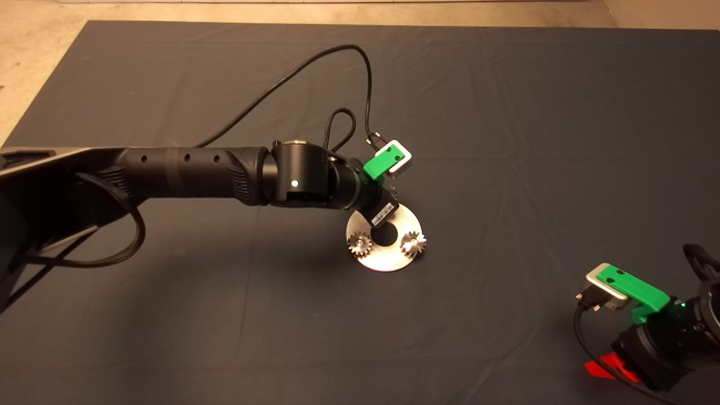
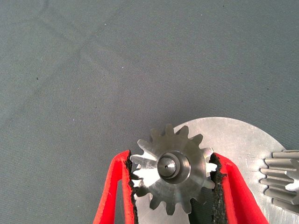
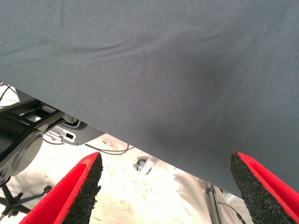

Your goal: Install three planetary gears onto the carrier pins

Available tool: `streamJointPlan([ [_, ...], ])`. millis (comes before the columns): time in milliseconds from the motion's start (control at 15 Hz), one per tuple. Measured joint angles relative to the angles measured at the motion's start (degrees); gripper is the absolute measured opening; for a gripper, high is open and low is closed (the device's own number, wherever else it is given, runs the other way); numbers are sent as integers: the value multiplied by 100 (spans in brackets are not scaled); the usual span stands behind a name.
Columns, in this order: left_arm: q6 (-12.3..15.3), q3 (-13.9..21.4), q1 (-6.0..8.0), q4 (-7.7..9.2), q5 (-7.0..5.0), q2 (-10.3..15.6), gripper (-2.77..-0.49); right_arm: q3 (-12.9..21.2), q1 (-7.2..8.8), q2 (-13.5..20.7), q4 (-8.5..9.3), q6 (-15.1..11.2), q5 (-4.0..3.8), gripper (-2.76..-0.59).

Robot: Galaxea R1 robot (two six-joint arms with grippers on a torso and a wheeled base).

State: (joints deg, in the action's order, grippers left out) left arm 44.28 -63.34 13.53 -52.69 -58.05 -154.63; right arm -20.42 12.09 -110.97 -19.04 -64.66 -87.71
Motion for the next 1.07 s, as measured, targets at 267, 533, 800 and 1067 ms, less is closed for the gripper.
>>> streamJointPlan([
  [267,-1,-82,2,-3,-2,-108,-263,0,0,-16,0,0,1,-134],
  [533,-1,-107,0,-1,-4,-168,-263,0,0,-14,0,-2,0,-134],
  [800,1,-107,0,-1,-2,-165,-263,0,0,-14,0,-2,0,-134],
  [1067,0,-107,-2,1,0,-163,-263,0,0,-13,0,-2,0,-134],
])
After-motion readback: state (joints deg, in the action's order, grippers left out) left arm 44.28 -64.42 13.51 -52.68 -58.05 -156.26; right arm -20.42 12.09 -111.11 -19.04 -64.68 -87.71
